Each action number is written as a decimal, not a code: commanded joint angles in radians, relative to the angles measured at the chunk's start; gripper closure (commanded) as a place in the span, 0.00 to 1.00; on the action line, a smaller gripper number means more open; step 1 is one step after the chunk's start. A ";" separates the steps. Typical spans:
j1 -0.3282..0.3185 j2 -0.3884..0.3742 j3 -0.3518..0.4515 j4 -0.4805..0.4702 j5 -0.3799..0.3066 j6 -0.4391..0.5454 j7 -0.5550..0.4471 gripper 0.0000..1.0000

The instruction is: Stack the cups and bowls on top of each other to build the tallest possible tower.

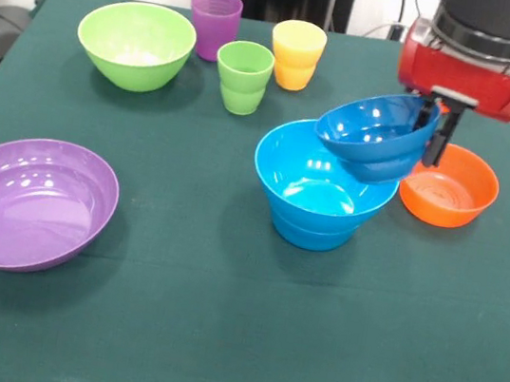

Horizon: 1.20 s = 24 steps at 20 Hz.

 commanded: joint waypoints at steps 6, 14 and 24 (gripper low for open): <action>0.024 0.023 -0.067 0.113 -0.023 -0.014 0.099 1.00; 0.033 0.064 -0.083 0.140 -0.009 -0.099 0.121 1.00; 0.066 0.133 -0.099 0.140 0.026 -0.202 0.173 1.00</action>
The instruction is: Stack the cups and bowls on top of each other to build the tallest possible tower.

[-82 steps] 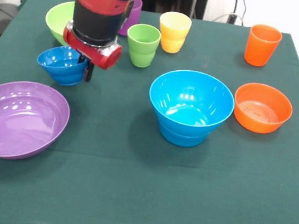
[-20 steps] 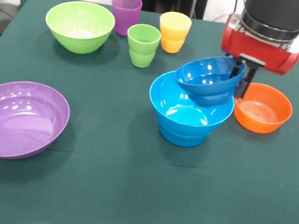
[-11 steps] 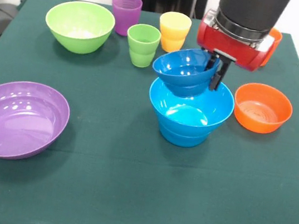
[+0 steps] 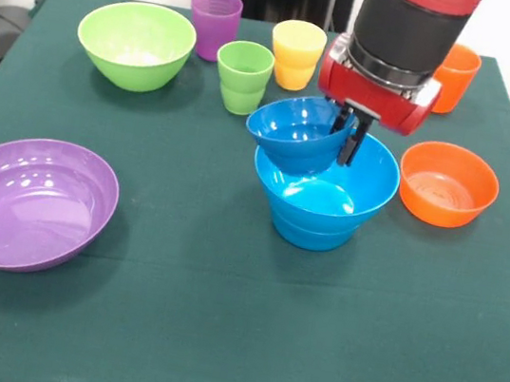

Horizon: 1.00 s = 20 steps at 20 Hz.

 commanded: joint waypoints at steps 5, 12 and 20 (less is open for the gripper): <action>0.069 0.106 0.021 0.064 0.049 -0.154 0.201 1.00; 0.091 0.124 0.001 0.069 0.102 -0.147 0.198 1.00; 0.117 0.140 -0.038 0.062 0.142 -0.123 0.180 1.00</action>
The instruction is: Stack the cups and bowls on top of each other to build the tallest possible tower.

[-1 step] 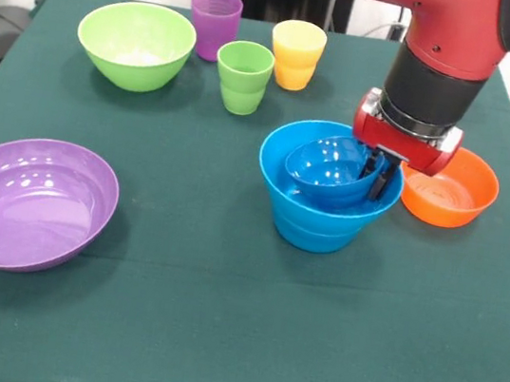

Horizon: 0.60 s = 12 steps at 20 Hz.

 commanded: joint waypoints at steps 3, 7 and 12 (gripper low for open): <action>0.024 0.033 0.009 0.024 0.041 0.011 0.161 1.00; 0.025 0.035 -0.009 0.012 0.040 0.027 0.138 1.00; 0.032 0.023 -0.029 0.001 0.036 0.020 0.124 1.00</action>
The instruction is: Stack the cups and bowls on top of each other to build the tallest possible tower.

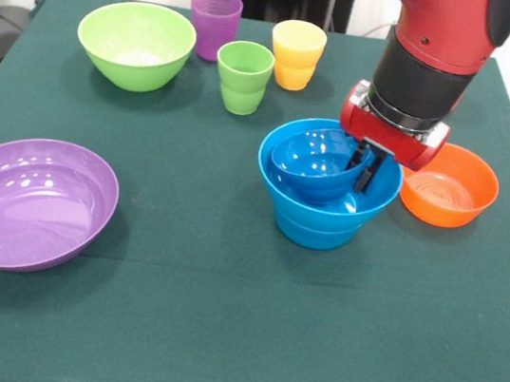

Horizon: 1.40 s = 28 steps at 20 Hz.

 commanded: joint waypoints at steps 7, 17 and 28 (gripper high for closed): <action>0.016 0.014 0.026 0.001 0.021 0.019 0.117 1.00; 0.000 0.022 0.046 0.000 0.032 0.015 0.099 0.00; -0.004 0.014 0.044 -0.017 0.024 0.019 0.081 0.00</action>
